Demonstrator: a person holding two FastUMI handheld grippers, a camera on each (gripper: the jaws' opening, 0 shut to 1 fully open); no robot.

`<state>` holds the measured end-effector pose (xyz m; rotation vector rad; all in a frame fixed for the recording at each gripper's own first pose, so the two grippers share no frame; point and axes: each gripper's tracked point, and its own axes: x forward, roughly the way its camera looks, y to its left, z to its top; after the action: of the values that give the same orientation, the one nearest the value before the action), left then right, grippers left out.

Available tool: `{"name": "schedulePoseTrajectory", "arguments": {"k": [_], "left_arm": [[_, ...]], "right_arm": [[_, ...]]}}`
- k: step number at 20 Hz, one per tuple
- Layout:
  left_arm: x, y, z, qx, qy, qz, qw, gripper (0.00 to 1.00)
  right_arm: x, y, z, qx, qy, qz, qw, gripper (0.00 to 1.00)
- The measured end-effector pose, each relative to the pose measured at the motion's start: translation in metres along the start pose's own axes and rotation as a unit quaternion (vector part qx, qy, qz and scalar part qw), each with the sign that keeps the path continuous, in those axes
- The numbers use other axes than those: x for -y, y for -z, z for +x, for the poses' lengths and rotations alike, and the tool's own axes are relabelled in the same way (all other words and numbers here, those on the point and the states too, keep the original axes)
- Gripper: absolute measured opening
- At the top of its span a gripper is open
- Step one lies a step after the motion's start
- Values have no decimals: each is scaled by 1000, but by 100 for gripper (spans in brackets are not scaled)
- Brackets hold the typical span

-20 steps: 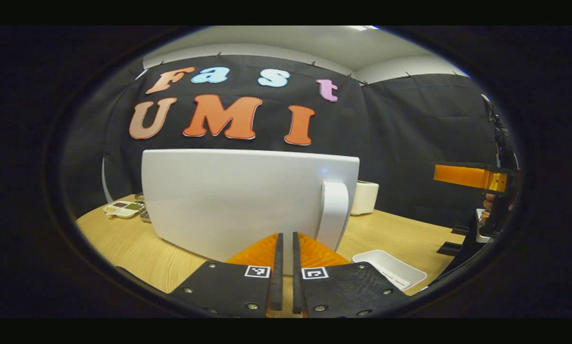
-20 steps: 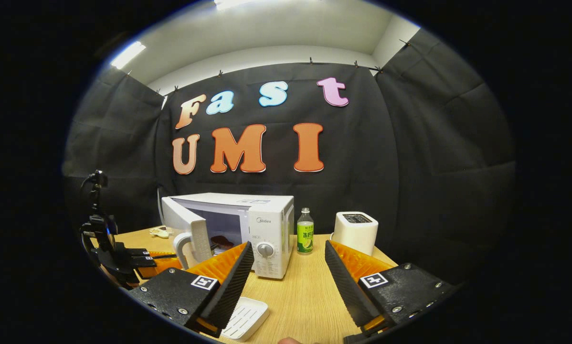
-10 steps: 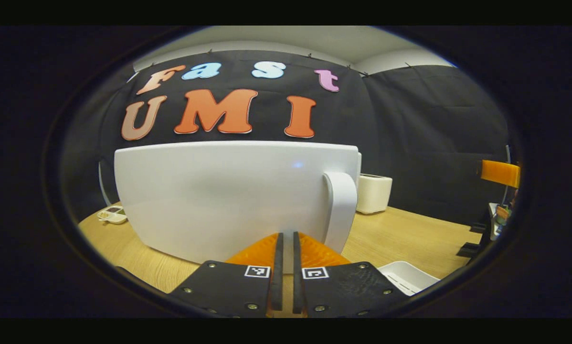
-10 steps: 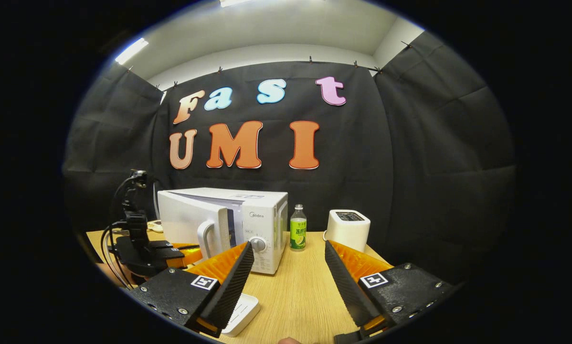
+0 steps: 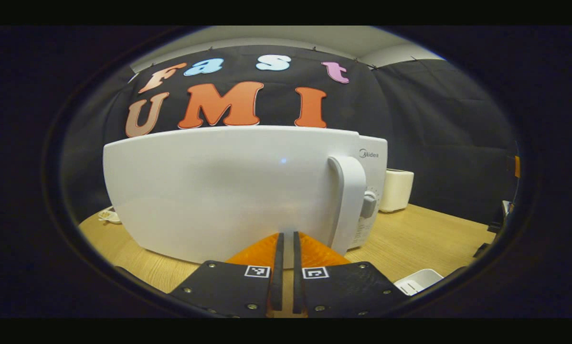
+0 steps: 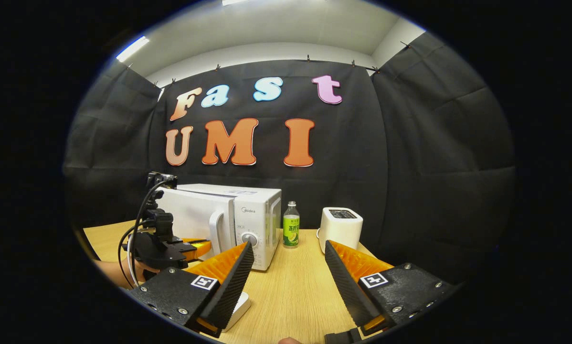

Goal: Open the microwave oven with the left hand, put the food in, and close the microwave oven.

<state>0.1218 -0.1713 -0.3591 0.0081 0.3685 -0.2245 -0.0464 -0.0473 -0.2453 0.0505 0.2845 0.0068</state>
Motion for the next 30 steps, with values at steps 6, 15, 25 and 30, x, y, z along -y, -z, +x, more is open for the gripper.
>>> {"name": "schedulePoseTrajectory", "arguments": {"k": [6,15,25,30], "left_arm": [[-4,-2,12,-1,-25,6,1000,8],[-13,-35,-13,19,-36,32,999,6],[-52,-168,-159,77,-34,32,996,65],[-105,-218,-230,113,-90,35,989,81]], "right_arm": [[1,0,1,1,-2,-6,1000,93],[-11,-8,3,4,-10,-4,1000,93],[-32,-78,16,47,-22,-10,999,93],[-45,-109,19,63,-30,-13,997,93]]}}
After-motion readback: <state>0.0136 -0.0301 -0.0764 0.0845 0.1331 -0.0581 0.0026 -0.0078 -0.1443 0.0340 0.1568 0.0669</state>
